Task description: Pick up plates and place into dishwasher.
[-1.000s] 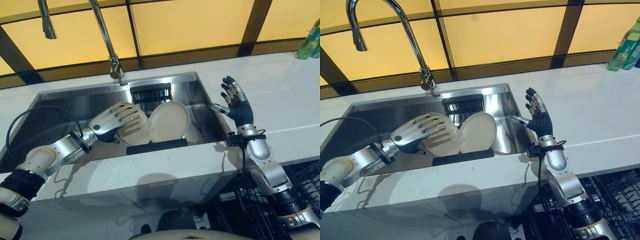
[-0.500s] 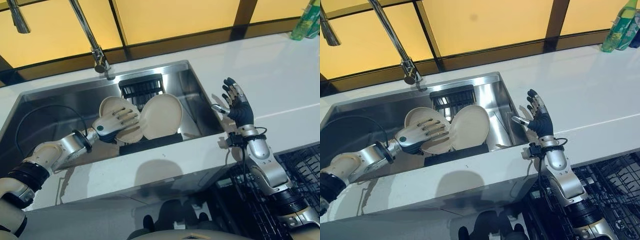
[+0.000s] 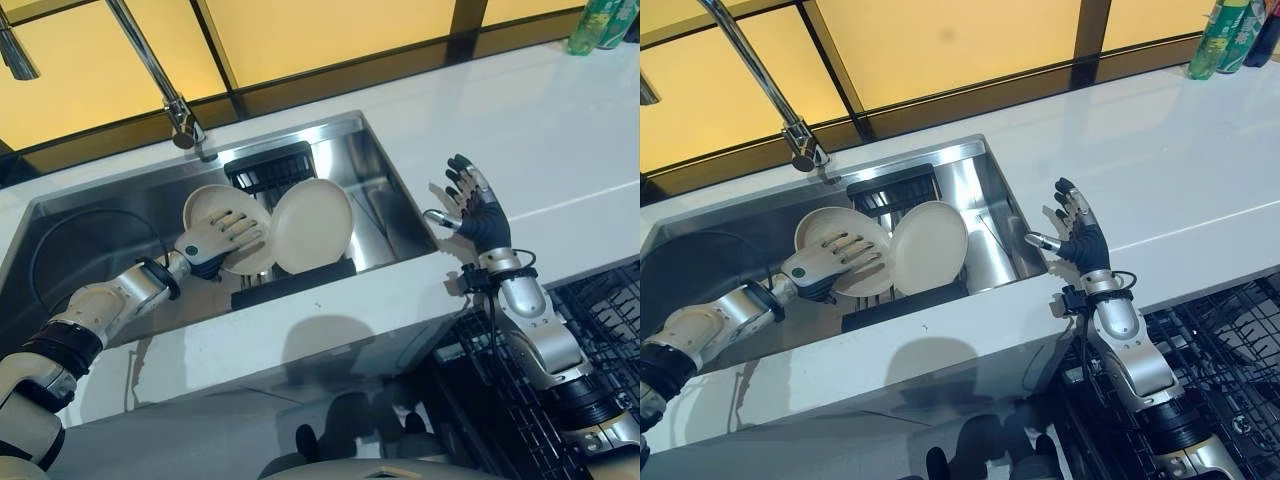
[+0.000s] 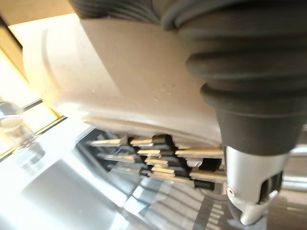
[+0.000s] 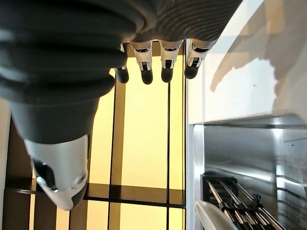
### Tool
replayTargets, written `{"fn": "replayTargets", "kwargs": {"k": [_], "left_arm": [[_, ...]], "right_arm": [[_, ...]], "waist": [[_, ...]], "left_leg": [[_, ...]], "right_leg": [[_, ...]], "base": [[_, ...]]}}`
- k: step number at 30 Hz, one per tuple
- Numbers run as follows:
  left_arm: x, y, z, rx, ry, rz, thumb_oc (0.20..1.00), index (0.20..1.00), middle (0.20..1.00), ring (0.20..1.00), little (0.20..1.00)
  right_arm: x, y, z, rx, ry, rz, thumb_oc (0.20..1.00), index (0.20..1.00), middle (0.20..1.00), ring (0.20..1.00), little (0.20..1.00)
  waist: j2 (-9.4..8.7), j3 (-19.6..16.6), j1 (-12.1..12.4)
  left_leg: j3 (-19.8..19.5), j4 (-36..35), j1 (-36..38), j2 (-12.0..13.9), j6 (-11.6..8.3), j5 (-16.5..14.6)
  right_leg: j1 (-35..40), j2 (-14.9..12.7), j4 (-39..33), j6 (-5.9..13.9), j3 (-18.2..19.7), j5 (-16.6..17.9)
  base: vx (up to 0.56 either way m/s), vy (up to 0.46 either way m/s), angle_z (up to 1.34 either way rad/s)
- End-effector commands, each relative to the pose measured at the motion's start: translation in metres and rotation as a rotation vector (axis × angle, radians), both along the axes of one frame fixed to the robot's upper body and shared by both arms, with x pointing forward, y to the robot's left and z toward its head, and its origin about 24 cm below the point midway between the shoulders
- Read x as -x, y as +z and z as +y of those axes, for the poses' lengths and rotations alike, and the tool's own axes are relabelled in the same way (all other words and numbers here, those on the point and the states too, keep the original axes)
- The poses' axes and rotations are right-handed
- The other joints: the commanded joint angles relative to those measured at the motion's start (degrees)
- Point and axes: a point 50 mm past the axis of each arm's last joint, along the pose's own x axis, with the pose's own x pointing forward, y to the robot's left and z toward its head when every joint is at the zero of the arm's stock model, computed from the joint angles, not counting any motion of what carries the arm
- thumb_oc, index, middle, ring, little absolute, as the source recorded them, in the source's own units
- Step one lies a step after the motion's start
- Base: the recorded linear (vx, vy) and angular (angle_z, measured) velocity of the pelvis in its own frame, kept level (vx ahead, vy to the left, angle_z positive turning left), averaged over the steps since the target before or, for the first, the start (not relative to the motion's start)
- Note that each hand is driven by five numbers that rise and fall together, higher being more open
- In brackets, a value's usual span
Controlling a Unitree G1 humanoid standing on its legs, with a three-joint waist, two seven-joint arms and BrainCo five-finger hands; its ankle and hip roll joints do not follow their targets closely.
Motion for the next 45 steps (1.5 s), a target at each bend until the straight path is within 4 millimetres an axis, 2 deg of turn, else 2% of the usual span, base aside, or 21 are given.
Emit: {"fn": "replayTargets", "kwargs": {"k": [1,12,22,29,35,39,41,45], "left_arm": [[-0.001,0.001,0.030,-0.056,0.138,-0.007,0.200,0.200,0.200,0.200,0.200],[0.004,0.003,0.038,-0.083,0.166,-0.005,0.200,0.200,0.200,0.200,0.200],[0.006,0.017,0.046,-0.134,0.166,0.007,0.200,0.200,0.200,0.200,0.200],[0.011,0.014,0.050,-0.226,0.154,0.087,0.200,0.200,0.200,0.200,0.200],[0.017,0.012,0.062,-0.256,0.211,0.129,0.200,0.200,0.200,0.200,0.200],[0.016,0.019,0.066,-0.217,0.248,0.085,0.200,0.200,0.200,0.200,0.200],[0.014,0.030,0.067,-0.144,0.248,-0.012,0.200,0.200,0.200,0.200,0.200],[0.008,0.061,0.052,0.057,0.145,-0.232,0.200,0.200,0.200,0.200,0.200]], "right_arm": [[-0.003,0.030,0.003,0.008,0.030,-0.126,1.000,1.000,1.000,1.000,1.000],[-0.001,0.027,0.002,-0.007,0.024,-0.122,1.000,1.000,1.000,1.000,1.000],[0.003,0.024,-0.001,-0.027,0.012,-0.118,1.000,1.000,1.000,1.000,1.000],[0.003,0.026,-0.005,-0.022,0.005,-0.117,1.000,1.000,1.000,1.000,1.000],[0.002,0.030,-0.007,-0.024,-0.011,-0.124,1.000,1.000,1.000,1.000,1.000],[0.002,0.030,-0.007,-0.027,-0.010,-0.128,1.000,1.000,1.000,1.000,1.000],[0.003,0.029,-0.006,-0.029,-0.007,-0.133,1.000,1.000,1.000,1.000,1.000],[0.006,0.028,-0.006,-0.035,-0.007,-0.146,1.000,1.000,1.000,1.000,1.000]], "waist": [[-2.46,-2.34,1.05],[-2.29,-2.82,2.03],[-1.92,-4.10,2.56],[-1.43,-4.14,2.86],[-1.28,-3.77,3.12],[-1.36,-3.72,3.35],[-1.62,-3.97,3.65],[-2.26,-4.67,4.47]], "left_leg": [[-0.83,0.97,0.71,-0.36,1.00,-5.40],[-1.72,0.72,1.21,-0.52,0.92,-5.57],[-1.83,0.48,1.99,-0.67,0.93,-5.92],[-2.10,0.69,2.16,-0.72,0.92,-6.04],[-2.46,0.67,1.95,-0.67,0.79,-5.95],[-2.51,0.60,1.85,-0.53,0.73,-5.84],[-2.58,0.46,1.93,-0.43,0.65,-5.80],[-2.78,0.43,1.79,-0.32,0.64,-5.87]], "right_leg": [[-6.00,-4.81,3.62,3.72,1.30,0.63],[-4.93,-5.11,3.35,3.73,-0.09,0.40],[-3.91,-5.22,3.07,4.00,-0.97,0.18],[-3.56,-5.25,3.08,4.04,-1.35,0.08],[-3.64,-5.27,2.93,4.08,-1.74,0.21],[-3.58,-5.22,2.72,4.06,-1.99,0.30],[-3.32,-5.13,2.47,4.10,-2.22,0.36],[-2.94,-4.94,2.02,3.99,-2.78,0.41]], "base": [[-0.04,-0.010,0.02],[0.00,-0.007,0.02],[0.00,-0.029,0.05],[-0.01,-0.005,0.03],[-0.03,-0.006,0.01],[-0.04,-0.014,0.00],[-0.02,-0.020,0.01],[-0.03,-0.037,0.04]]}}
